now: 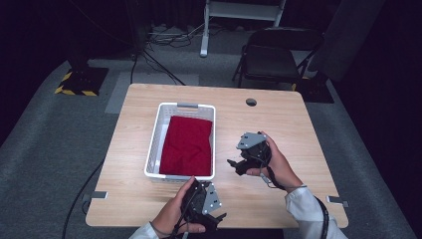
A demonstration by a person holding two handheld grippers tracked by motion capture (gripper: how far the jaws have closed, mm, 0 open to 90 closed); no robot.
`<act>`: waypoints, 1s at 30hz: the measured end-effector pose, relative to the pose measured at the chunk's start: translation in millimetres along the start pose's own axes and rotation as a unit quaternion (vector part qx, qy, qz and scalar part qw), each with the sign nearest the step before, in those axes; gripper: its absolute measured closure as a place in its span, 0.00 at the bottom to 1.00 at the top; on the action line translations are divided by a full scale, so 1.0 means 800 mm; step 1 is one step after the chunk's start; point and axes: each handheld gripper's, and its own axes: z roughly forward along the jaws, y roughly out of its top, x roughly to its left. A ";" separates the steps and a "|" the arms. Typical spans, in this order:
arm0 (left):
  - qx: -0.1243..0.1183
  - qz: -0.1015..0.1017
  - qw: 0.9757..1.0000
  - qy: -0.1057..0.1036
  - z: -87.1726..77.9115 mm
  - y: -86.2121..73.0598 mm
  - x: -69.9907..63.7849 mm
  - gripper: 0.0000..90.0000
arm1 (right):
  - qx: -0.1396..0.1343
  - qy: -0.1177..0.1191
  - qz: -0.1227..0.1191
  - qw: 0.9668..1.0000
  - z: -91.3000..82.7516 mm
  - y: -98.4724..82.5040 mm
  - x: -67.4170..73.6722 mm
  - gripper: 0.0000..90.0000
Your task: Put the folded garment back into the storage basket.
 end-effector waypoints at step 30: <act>0.064 -0.037 0.997 -0.031 0.047 -0.026 -0.001 0.07 | 0.035 -0.023 0.014 0.999 -0.023 -0.082 0.002 0.07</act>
